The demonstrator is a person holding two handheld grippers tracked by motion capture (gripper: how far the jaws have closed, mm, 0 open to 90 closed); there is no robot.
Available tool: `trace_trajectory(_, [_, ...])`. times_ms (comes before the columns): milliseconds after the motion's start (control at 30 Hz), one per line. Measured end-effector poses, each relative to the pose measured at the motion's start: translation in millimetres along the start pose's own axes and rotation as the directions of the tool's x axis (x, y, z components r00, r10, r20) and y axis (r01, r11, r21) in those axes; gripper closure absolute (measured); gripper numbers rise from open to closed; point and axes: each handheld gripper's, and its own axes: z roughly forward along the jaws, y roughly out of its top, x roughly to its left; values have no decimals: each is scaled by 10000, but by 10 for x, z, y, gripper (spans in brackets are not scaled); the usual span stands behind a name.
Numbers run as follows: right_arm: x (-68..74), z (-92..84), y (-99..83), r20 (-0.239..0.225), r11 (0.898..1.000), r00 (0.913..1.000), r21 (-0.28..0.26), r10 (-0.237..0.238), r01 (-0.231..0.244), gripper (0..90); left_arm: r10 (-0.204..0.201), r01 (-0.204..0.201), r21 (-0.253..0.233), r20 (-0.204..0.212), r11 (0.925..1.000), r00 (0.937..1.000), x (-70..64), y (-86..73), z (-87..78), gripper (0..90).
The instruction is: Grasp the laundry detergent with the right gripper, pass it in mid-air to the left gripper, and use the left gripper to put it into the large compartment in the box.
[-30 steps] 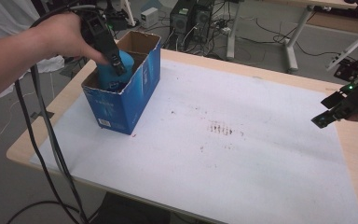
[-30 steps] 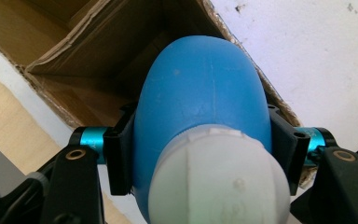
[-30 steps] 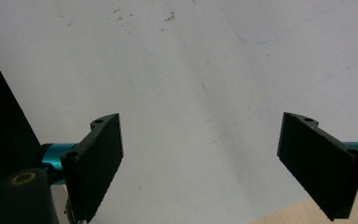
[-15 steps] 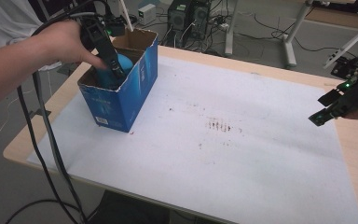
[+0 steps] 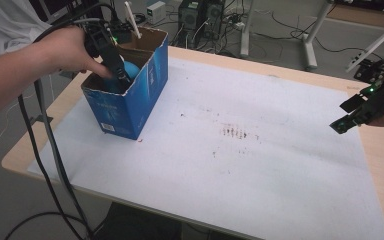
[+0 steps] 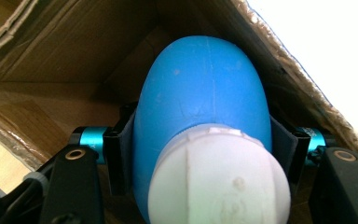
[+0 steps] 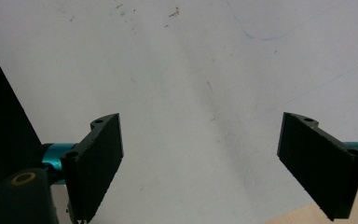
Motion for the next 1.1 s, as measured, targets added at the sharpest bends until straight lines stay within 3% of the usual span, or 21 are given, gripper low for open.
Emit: trace_trajectory(1100, [-6, 13, -16, -91, 9999, 9999, 30, 107, -107, 135, -62, 59, 196, 158, 9998, 9999, 30, 9, 4, 373])
